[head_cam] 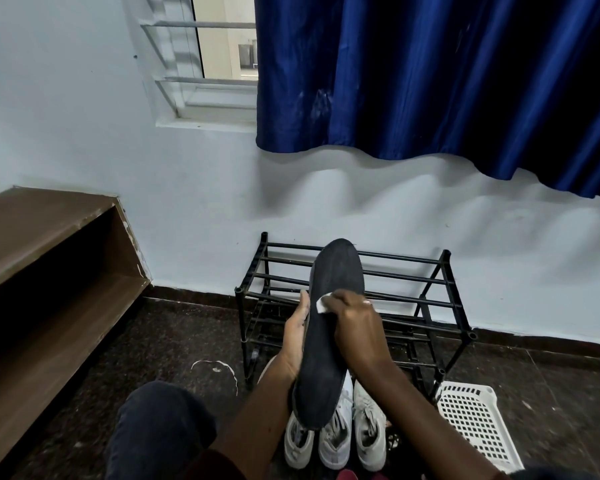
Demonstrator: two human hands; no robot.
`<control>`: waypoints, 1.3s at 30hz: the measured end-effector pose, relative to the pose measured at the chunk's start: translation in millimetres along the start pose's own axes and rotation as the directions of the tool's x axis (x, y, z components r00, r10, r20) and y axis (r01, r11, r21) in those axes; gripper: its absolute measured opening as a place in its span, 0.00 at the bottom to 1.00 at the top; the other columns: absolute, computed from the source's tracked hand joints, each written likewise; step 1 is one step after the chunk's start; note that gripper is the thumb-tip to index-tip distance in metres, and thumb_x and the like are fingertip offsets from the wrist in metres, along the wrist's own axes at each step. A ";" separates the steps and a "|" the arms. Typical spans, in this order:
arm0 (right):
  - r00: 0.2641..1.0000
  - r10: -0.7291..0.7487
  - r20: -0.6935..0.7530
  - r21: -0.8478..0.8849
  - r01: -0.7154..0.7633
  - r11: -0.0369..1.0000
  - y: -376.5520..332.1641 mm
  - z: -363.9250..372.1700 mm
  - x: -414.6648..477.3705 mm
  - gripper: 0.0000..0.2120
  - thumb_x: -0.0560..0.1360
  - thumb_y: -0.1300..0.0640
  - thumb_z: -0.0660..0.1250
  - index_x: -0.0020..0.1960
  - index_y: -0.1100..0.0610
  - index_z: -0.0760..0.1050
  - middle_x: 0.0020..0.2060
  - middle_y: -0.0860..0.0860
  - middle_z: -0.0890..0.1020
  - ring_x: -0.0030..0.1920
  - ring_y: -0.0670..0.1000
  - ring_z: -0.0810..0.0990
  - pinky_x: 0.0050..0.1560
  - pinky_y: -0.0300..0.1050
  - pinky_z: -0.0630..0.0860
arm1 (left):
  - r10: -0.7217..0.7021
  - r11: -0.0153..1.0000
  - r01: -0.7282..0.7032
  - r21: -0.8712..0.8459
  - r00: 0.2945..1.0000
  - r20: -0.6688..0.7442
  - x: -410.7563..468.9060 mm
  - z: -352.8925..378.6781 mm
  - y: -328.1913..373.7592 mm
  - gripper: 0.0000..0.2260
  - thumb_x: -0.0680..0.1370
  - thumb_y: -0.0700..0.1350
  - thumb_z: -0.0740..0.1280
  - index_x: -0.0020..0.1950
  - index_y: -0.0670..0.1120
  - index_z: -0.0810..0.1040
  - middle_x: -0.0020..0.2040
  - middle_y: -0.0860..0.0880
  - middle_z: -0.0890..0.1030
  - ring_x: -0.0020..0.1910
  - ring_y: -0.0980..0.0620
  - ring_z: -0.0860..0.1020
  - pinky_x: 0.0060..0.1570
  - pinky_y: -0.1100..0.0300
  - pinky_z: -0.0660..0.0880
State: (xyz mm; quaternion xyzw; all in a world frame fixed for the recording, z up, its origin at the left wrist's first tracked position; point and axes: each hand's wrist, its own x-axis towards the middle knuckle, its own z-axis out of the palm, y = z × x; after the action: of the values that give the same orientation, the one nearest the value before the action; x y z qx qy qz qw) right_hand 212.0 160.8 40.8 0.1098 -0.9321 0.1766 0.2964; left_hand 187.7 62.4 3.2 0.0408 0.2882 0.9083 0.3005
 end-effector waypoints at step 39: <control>0.997 0.019 0.073 0.095 -0.026 0.995 17.7 -0.4 12.1 0.15 0.73 0.66 0.62 0.59 0.59 0.67 0.38 0.60 0.82 0.34 0.60 0.81 0.28 0.44 0.74 | -0.072 0.997 0.074 0.015 0.991 -0.111 -2.0 -3.6 -12.8 0.26 0.80 0.58 0.53 0.61 0.40 0.78 0.56 0.40 0.80 0.54 0.44 0.80 0.57 0.53 0.75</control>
State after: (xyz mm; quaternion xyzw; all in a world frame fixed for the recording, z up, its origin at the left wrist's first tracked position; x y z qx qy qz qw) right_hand 197.1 176.0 43.7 0.1198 -0.9339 0.2205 0.2548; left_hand 195.2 67.8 -6.6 -0.0174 0.3145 0.8947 0.3166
